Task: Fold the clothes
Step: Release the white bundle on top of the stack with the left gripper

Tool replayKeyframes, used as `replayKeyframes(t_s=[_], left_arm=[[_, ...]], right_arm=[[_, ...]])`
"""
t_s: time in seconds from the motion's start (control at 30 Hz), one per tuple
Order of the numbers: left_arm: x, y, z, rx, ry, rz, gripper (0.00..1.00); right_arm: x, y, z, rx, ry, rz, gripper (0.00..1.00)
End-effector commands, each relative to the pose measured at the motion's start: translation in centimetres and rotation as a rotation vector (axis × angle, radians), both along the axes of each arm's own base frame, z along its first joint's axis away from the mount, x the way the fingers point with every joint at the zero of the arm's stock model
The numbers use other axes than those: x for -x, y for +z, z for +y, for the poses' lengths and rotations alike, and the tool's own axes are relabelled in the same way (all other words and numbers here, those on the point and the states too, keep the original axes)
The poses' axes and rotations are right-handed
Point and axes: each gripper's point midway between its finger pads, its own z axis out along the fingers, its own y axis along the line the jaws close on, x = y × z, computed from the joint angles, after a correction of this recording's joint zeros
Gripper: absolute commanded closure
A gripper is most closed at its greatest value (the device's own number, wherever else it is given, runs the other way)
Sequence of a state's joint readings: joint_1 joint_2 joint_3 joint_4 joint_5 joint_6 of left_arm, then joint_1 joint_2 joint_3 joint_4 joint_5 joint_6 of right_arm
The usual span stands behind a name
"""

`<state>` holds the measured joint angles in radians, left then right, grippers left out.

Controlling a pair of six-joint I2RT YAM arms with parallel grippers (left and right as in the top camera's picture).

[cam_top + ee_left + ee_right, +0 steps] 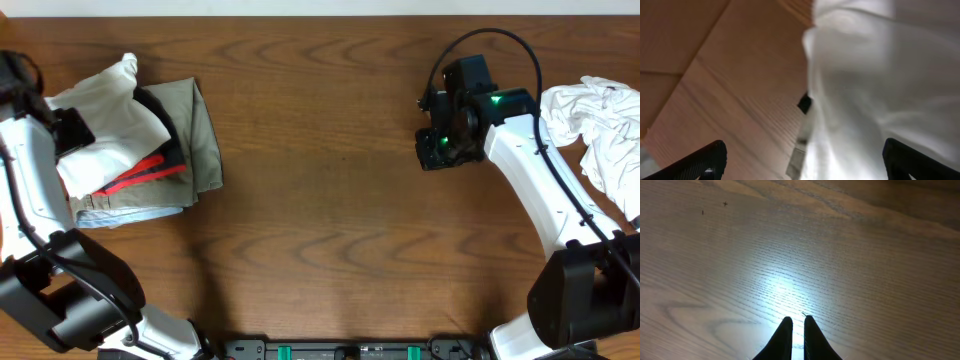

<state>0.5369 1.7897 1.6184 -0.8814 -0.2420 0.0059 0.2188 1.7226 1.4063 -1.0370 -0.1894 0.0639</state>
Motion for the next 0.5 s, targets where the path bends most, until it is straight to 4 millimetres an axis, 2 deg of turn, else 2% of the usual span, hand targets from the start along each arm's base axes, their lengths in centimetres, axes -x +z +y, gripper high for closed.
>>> replayKeyframes(t_s=[0.0, 0.1, 0.13, 0.17, 0.2, 0.23, 0.27, 0.4, 0.47], left_arm=[[-0.5, 0.6, 0.1, 0.015, 0.04, -0.054, 0.0], [-2.0, 0.5, -1.4, 0.096, -0.02, -0.114, 0.02], [-2.4, 0.5, -1.8, 0.119, -0.035, -0.135, 0.05], [-2.7, 0.6, -2.0, 0.128, -0.043, -0.15, 0.12], [-3.0, 0.8, -1.9, 0.123, -0.046, -0.163, 0.34], [-3.3, 1.1, -1.7, 0.113, -0.047, -0.178, 0.7], [-3.4, 1.7, -1.2, 0.081, -0.04, -0.193, 0.94], [-3.5, 5.7, 2.2, -0.166, 0.033, -0.237, 0.94], [-4.4, 8.4, 3.4, -0.318, -0.016, -0.241, 0.94]], right_arm=[[-0.2, 0.7, -0.2, -0.004, -0.011, -0.018, 0.91], [-0.2, 0.7, -0.2, 0.0, -0.012, -0.02, 0.91], [-0.2, 0.7, -0.2, 0.001, -0.011, -0.019, 0.91], [-0.2, 0.7, -0.2, 0.0, -0.012, -0.019, 0.91], [-0.2, 0.7, -0.2, 0.0, -0.012, -0.019, 0.91], [-0.2, 0.7, -0.2, 0.0, -0.012, -0.02, 0.91], [-0.2, 0.7, -0.2, 0.0, -0.012, -0.02, 0.91], [-0.2, 0.7, -0.2, 0.0, -0.016, -0.019, 0.91], [-0.2, 0.7, -0.2, -0.001, -0.016, -0.021, 0.91]])
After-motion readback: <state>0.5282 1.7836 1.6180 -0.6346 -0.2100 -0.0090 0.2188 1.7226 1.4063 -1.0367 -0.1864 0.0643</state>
